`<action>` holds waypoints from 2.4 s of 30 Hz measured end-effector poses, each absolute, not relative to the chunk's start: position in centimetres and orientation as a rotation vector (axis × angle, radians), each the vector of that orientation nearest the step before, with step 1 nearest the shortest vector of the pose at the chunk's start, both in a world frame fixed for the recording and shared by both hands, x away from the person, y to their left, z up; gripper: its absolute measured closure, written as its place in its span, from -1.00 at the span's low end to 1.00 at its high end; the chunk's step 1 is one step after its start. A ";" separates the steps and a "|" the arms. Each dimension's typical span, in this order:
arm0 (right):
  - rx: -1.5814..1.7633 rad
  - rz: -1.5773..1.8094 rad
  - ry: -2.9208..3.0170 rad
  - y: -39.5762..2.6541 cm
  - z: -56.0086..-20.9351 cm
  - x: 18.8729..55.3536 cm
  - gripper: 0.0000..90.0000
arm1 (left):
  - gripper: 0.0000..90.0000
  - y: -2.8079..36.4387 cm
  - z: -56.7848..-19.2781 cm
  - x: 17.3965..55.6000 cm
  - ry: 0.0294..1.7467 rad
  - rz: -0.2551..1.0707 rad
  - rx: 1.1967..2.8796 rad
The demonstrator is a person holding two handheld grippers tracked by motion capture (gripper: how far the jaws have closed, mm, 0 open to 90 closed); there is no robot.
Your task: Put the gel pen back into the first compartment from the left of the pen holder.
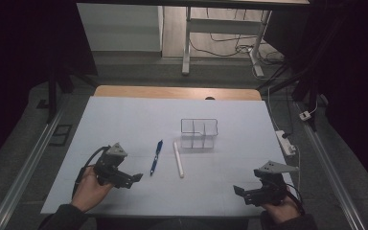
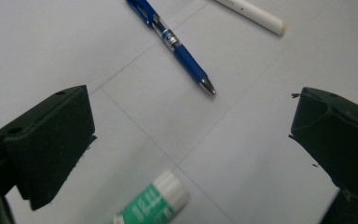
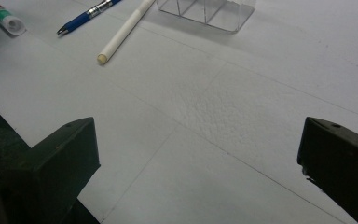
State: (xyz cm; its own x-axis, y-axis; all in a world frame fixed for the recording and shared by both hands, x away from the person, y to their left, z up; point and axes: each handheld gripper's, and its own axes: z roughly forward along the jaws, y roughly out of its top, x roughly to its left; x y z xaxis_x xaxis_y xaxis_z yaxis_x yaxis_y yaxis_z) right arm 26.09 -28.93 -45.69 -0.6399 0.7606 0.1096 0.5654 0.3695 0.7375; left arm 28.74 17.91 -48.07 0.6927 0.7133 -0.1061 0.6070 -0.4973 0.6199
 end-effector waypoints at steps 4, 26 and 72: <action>1.186 1.134 2.387 -28.9 -45.7 26.1 -1.00 | -1.00 16.8 -48.8 30.2 0.987 0.171 2.281; 1.173 1.134 2.424 -28.8 -45.8 26.3 -1.00 | 0.87 13.3 -49.5 36.6 0.979 0.191 2.336; 1.176 1.125 2.443 -28.8 -45.9 26.3 -1.00 | 0.97 14.2 -51.6 43.8 1.122 0.305 2.504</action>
